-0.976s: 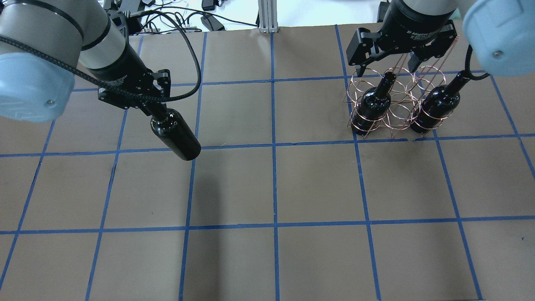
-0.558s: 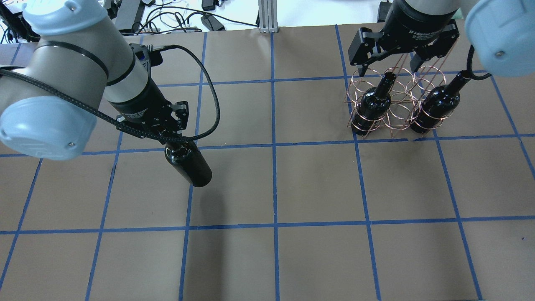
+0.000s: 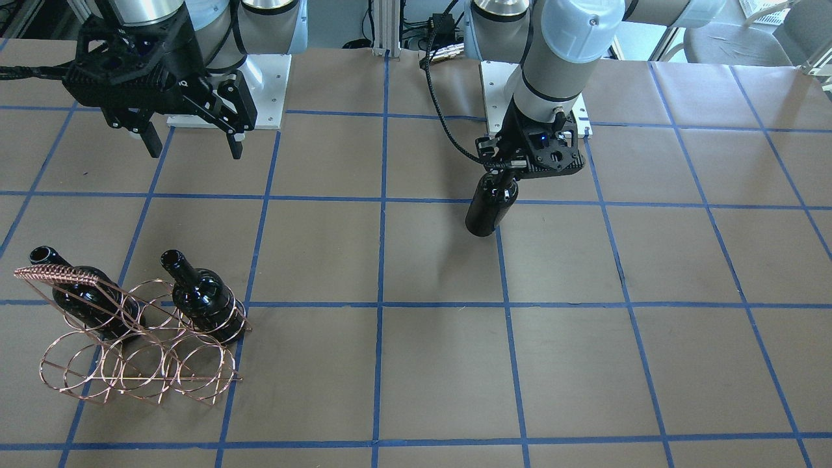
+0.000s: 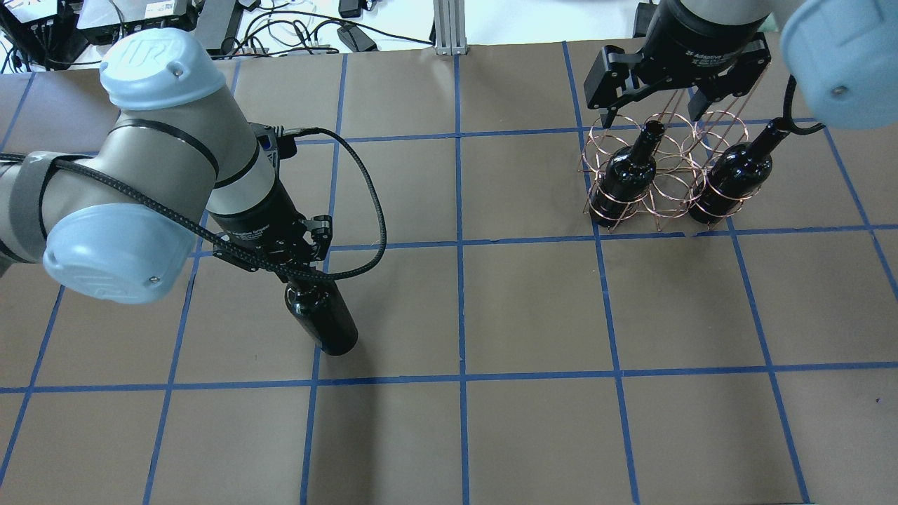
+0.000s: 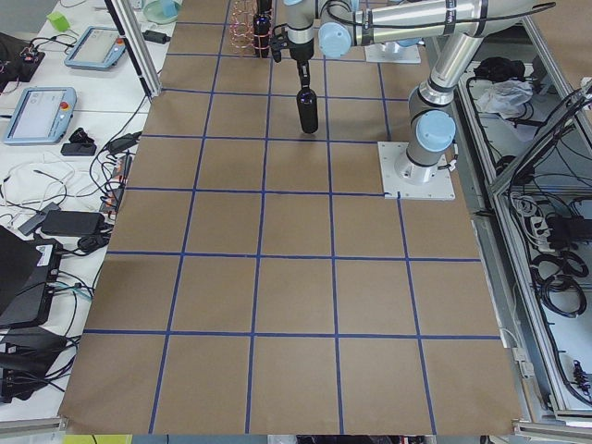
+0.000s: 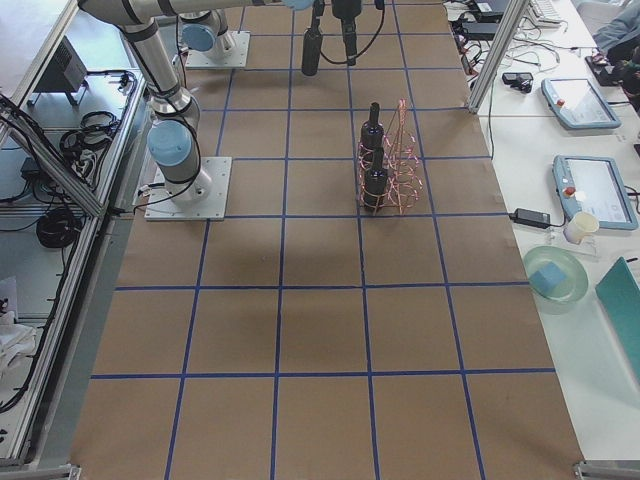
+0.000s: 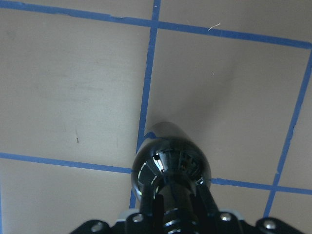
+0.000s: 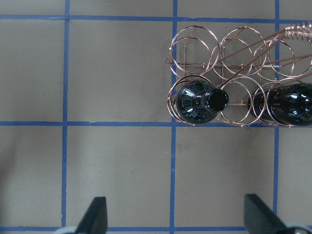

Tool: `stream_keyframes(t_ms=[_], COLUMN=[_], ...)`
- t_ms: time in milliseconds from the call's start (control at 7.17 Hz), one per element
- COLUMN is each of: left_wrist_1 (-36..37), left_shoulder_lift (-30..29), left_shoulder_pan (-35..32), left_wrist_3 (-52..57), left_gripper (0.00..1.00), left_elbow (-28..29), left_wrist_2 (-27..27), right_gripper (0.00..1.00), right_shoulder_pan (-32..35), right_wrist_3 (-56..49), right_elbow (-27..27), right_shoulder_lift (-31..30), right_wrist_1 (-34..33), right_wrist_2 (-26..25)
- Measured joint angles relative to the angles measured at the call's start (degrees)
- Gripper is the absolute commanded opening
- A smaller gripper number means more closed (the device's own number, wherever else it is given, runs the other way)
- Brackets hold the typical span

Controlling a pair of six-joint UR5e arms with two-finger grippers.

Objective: Place wine into wine basket
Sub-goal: 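Lift the bottle by its neck and stand it upright mid-table, then open the left gripper, release the upright bottle, and raise away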

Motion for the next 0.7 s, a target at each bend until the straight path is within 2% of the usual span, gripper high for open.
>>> stream_keyframes(t_ms=[697], left_wrist_1=[0.0], left_shoulder_lift=[-0.6], left_shoulder_pan=[0.0], left_wrist_3=[-0.1], left_gripper=[0.00], left_elbow=[-0.6], left_wrist_2=[-0.4], right_gripper=[1.00], right_shoulder_pan=[0.1], right_wrist_3=[0.1], right_elbow=[0.0], right_shoulder_lift=[0.0], right_wrist_1=[0.0], right_wrist_2=[0.3])
